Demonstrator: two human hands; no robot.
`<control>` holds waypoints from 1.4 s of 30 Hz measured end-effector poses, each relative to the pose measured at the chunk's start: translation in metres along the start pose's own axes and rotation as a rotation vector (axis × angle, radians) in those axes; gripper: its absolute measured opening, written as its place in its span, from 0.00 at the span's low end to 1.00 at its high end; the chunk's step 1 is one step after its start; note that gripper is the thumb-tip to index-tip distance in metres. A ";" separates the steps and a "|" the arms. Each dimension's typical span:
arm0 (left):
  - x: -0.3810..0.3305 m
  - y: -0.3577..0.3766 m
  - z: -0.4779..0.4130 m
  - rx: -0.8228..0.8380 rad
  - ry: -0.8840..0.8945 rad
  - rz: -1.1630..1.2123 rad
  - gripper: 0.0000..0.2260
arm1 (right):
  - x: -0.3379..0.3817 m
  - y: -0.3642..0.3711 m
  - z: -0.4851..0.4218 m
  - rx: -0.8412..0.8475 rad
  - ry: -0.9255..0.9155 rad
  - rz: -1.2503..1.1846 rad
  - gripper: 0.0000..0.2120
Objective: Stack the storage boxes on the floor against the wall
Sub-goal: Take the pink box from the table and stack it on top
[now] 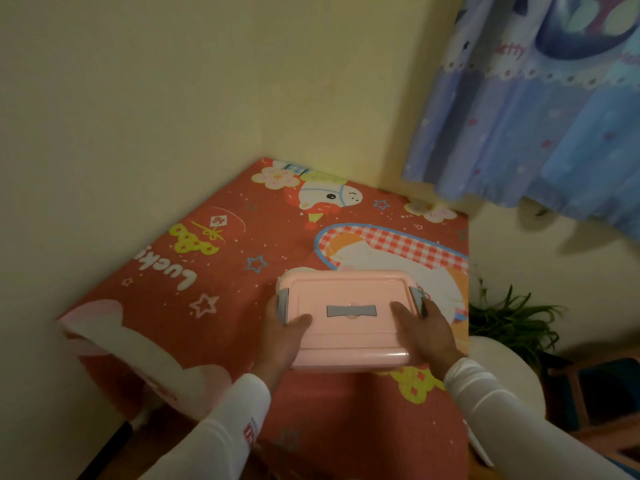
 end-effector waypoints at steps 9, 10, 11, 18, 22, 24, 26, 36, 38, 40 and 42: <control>0.014 -0.074 0.074 -0.226 -0.016 -0.049 0.33 | 0.021 0.037 0.053 0.189 -0.138 -0.046 0.23; 0.018 -0.080 0.082 -0.247 -0.029 -0.067 0.34 | 0.021 0.041 0.058 0.204 -0.150 -0.032 0.24; 0.023 -0.089 0.096 -0.283 -0.040 -0.077 0.35 | 0.021 0.046 0.068 0.234 -0.162 -0.022 0.26; 0.055 -0.151 0.198 -0.478 -0.095 -0.008 0.36 | 0.014 0.087 0.147 0.453 -0.248 0.015 0.26; 0.077 -0.190 0.254 -0.583 -0.138 0.022 0.33 | 0.018 0.116 0.198 0.583 -0.280 0.070 0.31; 0.088 -0.210 0.276 -0.644 -0.150 0.024 0.33 | 0.024 0.134 0.222 0.635 -0.324 0.064 0.29; 0.099 -0.232 0.296 -0.707 -0.182 0.026 0.34 | 0.032 0.152 0.247 0.686 -0.352 0.061 0.29; 0.160 -0.370 0.394 -0.862 -0.290 0.055 0.35 | 0.054 0.248 0.404 0.850 -0.422 0.093 0.28; 0.171 -0.399 0.414 -0.869 -0.309 0.069 0.35 | 0.053 0.268 0.436 0.886 -0.408 0.111 0.29; 0.184 -0.435 0.436 -0.878 -0.306 0.071 0.35 | 0.051 0.291 0.474 0.903 -0.391 0.134 0.29; 0.198 -0.467 0.454 -0.881 -0.332 0.071 0.34 | 0.051 0.311 0.508 0.917 -0.377 0.125 0.29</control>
Point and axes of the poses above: each hand's wrist, its own z-axis away from the middle knuckle, its own y-axis out of the palm, x = y × z, the point moved 2 cm from there along -z, towards the middle knuckle, and after that the axes turned 4 degrees about -z, right-handed, at the moved point
